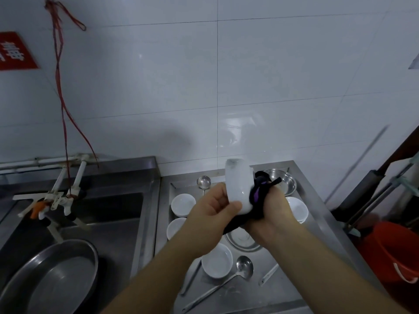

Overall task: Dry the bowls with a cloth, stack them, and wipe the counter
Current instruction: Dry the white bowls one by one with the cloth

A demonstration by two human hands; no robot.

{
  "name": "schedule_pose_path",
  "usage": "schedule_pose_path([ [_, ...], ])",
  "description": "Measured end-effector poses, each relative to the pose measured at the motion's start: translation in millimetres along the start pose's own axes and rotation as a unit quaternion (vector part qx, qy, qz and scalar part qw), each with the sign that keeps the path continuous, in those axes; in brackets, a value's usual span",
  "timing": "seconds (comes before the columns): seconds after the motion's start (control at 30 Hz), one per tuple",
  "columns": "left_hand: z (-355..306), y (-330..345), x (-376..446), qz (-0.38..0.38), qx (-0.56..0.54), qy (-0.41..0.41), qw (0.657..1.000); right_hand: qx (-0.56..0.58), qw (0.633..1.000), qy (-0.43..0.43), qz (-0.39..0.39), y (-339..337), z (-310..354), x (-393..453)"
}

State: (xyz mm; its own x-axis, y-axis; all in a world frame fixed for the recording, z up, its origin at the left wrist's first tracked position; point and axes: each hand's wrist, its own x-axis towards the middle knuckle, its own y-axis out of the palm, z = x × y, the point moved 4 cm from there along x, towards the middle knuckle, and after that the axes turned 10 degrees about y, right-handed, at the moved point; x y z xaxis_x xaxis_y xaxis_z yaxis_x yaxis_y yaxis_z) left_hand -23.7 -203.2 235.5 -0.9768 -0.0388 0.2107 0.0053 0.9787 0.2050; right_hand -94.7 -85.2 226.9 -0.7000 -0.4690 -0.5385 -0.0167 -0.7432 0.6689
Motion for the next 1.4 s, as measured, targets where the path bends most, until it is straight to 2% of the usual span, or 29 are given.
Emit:
schedule_pose_path([
  [0.1,-4.7,1.2,-2.8,0.018,0.027,0.007,0.999,-0.003,1.000,-0.008,-0.004,2.4,5.9,-3.8],
  [0.23,-10.5,-6.1,0.2,-0.049,-0.083,-0.017,0.995,-0.019,0.999,-0.031,-0.017,5.9,9.0,-2.5],
  [0.27,-11.0,-5.2,0.4,-0.050,-0.077,-0.016,0.996,-0.025,0.999,-0.030,-0.023,5.8,7.6,-1.9],
  [0.4,-9.8,1.4,-3.1,-0.023,0.116,0.028,0.993,-0.046,0.998,-0.026,-0.044,4.9,-0.2,-4.7],
  [0.63,-6.0,-1.9,2.1,0.004,0.321,0.027,0.947,-0.091,0.991,-0.079,-0.056,4.3,-4.7,-12.8],
  [0.83,-0.7,0.5,7.0,0.114,0.461,-0.011,0.880,-0.176,0.964,-0.152,-0.130,-2.6,8.1,-12.4],
  [1.03,12.2,10.3,10.3,0.229,0.575,-0.008,0.785,-0.211,0.959,-0.131,-0.134,-31.9,11.7,-4.0],
  [1.17,20.1,14.9,10.7,0.253,0.632,0.048,0.731,-0.164,0.967,-0.114,-0.160,-58.0,10.7,4.0],
  [1.23,22.0,17.5,11.5,0.227,0.631,0.087,0.737,-0.124,0.974,-0.088,-0.166,-72.0,8.3,8.4],
  [1.33,27.3,18.3,12.8,0.133,0.580,0.112,0.796,-0.076,0.982,-0.066,-0.161,-89.1,5.3,12.1],
  [1.4,36.4,11.0,15.9,0.036,0.538,0.078,0.839,-0.058,0.982,-0.066,-0.167,-100.2,7.2,13.2],
])
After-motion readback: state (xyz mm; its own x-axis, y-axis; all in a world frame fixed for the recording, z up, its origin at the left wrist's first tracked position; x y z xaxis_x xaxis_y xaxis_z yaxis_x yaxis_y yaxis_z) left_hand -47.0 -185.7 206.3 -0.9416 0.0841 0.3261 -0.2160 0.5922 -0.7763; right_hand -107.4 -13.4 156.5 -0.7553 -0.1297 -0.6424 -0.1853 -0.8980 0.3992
